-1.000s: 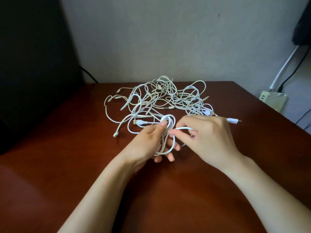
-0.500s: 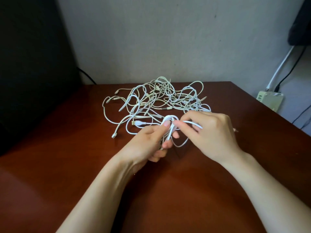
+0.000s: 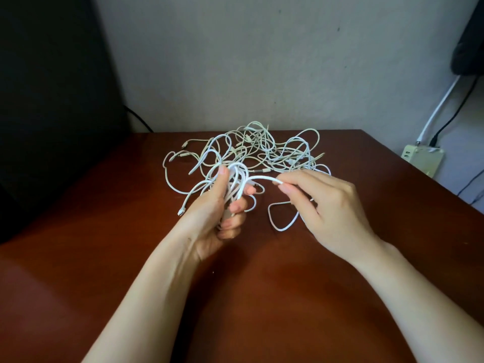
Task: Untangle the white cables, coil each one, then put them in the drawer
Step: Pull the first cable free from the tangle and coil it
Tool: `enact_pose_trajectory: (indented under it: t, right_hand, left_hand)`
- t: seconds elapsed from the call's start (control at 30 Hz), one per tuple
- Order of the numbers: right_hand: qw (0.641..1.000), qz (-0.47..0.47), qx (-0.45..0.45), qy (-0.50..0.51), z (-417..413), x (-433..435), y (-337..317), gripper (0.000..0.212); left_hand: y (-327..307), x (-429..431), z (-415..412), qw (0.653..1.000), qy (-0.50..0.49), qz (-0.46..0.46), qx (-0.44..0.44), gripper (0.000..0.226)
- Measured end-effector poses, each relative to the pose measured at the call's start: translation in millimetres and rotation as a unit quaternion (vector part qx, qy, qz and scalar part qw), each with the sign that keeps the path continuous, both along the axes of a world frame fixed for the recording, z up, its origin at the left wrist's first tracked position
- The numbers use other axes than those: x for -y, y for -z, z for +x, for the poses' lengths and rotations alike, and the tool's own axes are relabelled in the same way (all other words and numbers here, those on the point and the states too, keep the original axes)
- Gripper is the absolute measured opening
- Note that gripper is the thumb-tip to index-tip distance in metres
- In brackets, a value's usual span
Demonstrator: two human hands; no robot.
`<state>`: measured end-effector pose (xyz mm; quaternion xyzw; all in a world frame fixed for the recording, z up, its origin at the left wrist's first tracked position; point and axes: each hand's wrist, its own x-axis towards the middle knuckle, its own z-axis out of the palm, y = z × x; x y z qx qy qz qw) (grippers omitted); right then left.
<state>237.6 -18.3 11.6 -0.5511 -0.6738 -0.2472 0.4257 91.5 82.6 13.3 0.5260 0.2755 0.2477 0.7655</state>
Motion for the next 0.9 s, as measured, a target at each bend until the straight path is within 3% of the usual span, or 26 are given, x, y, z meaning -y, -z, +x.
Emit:
enact_pose_trajectory:
  t: [0.2,0.33,0.47,0.63,0.77,0.9]
  right_hand:
    - [0.992,0.057,0.115,0.000,2,2,-3,0.014]
    - [0.986,0.103,0.130,0.006,1,4,-5,0.012]
    - [0.992,0.104,0.058,0.036,6,1,0,0.016]
    - [0.993,0.041,-0.095,0.051,6,-3,2,0.009]
    - [0.992,0.001,-0.111,0.055,6,-5,4,0.011]
    - [0.994,-0.046,-0.093,0.042,3,-5,6,0.013]
  left_hand:
    - [8,8,0,0.976,0.046,0.168,-0.132,0.059]
    - [11,21,5,0.951,0.143,0.241,-0.128,0.065]
    - [9,31,8,0.945,0.192,0.245,-0.102,0.065]
    - [9,30,9,0.969,0.137,0.201,-0.045,0.069]
    - [5,29,8,0.981,0.109,0.160,-0.003,0.072]
    - [-2,27,7,0.979,0.097,0.178,0.001,0.058]
